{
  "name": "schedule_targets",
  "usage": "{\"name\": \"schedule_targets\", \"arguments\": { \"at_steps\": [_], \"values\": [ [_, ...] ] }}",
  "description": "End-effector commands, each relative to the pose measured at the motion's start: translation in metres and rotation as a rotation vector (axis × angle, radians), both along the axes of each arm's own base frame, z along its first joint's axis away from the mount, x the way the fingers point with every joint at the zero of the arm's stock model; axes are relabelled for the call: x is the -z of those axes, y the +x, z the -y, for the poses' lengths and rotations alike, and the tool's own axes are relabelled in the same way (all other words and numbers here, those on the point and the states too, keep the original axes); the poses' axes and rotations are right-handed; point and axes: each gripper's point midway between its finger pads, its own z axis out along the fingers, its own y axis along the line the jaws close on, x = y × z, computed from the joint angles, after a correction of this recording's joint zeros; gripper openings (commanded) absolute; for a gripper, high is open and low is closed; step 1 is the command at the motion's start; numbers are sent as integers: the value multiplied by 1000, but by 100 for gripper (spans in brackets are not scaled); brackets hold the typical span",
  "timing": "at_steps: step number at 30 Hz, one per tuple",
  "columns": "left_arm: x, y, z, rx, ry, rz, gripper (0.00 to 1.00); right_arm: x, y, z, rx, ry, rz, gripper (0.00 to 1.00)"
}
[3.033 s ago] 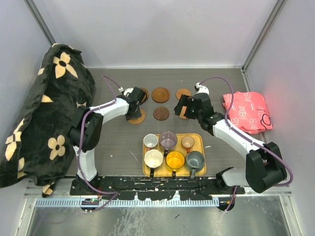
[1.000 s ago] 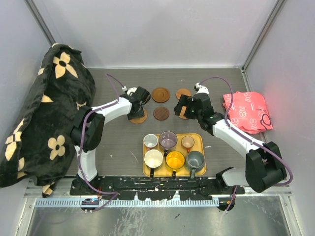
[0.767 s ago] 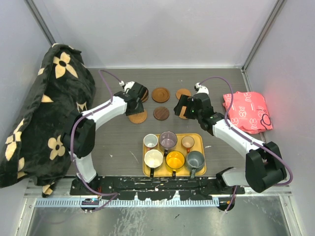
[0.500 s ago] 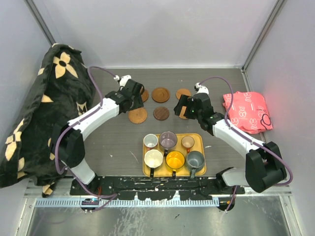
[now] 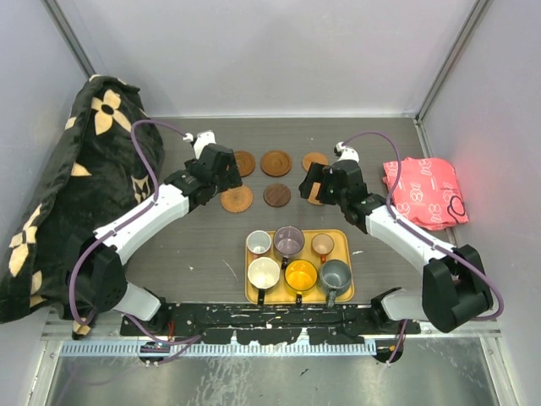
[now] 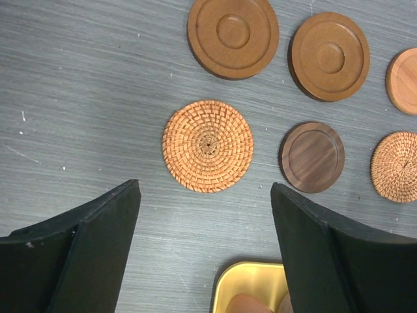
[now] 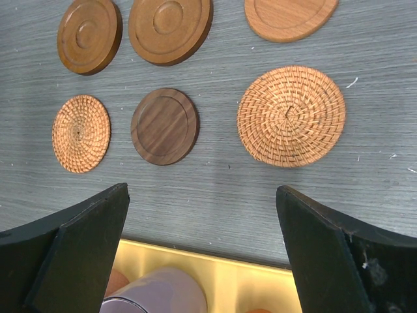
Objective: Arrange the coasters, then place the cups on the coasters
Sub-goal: Move the coaster to the center of the board, then pick up the cup from the tray.
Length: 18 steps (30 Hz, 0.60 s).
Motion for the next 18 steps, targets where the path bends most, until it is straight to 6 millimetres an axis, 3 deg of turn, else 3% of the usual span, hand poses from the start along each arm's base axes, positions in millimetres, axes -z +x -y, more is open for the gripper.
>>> {"name": "schedule_targets", "arguments": {
  "at_steps": [1, 10, 18],
  "values": [
    [-29, 15, 8, 28, -22, 113, 88, -33, 7, 6, 23, 9, 112, 100],
    [-30, 13, 2, 11, -25, 140, 99, -44, -2, 7, 20, 19, 125, 100],
    [-15, 1, -6, -26, -44, 110, 98, -48, -38, 3, 4, -24, 126, 100]
  ]
}}
